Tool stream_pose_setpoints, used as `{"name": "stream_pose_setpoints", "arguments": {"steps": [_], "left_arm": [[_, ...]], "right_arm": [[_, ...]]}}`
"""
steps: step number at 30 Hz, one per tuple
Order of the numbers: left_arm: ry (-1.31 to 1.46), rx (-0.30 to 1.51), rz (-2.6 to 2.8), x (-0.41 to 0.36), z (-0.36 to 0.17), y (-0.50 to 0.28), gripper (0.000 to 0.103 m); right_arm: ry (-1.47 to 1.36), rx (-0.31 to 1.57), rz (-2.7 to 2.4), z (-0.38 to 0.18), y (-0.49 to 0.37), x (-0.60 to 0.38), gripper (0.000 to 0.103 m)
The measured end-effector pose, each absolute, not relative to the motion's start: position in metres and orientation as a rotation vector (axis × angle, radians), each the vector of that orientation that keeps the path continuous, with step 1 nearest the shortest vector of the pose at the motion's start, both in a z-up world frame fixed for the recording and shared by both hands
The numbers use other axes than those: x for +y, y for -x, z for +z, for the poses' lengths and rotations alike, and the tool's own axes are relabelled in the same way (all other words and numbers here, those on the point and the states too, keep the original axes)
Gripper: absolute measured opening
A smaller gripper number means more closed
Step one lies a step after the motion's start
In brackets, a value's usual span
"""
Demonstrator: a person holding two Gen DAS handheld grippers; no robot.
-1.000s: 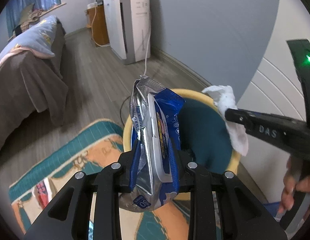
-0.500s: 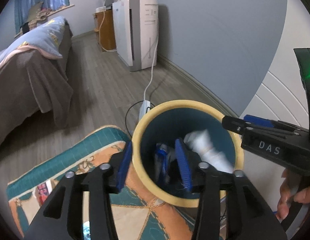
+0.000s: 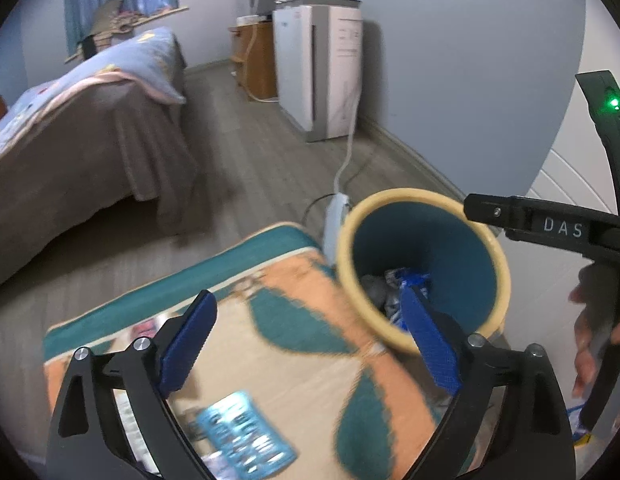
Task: Collect trash
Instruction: 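Open the left gripper over the bin while the right gripper releases the tissue, then move both open grippers back over the trash on the mattress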
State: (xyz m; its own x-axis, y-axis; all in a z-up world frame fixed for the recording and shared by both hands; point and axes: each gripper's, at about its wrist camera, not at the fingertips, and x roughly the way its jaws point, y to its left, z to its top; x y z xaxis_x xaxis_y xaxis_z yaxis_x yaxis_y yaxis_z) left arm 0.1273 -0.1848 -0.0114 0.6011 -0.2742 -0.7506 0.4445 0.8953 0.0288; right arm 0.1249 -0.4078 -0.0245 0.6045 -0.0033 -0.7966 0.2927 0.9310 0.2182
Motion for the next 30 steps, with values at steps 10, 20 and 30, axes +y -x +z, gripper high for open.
{"name": "stream_pose_setpoints", "arguments": {"steps": [10, 20, 30], "left_arm": [[-0.237, 0.834, -0.269, -0.082, 0.008, -0.104, 0.095], [-0.086, 0.872, -0.135, 0.009, 0.005, -0.076, 0.096], [-0.022, 0.917, -0.01, 0.09, -0.017, -0.063, 0.096]], "right_arm": [[-0.261, 0.916, -0.111, -0.008, -0.125, -0.36, 0.097], [-0.2, 0.962, -0.045, -0.006, -0.127, -0.293, 0.097], [-0.123, 1.016, 0.076, -0.016, -0.126, -0.212, 0.097]]}}
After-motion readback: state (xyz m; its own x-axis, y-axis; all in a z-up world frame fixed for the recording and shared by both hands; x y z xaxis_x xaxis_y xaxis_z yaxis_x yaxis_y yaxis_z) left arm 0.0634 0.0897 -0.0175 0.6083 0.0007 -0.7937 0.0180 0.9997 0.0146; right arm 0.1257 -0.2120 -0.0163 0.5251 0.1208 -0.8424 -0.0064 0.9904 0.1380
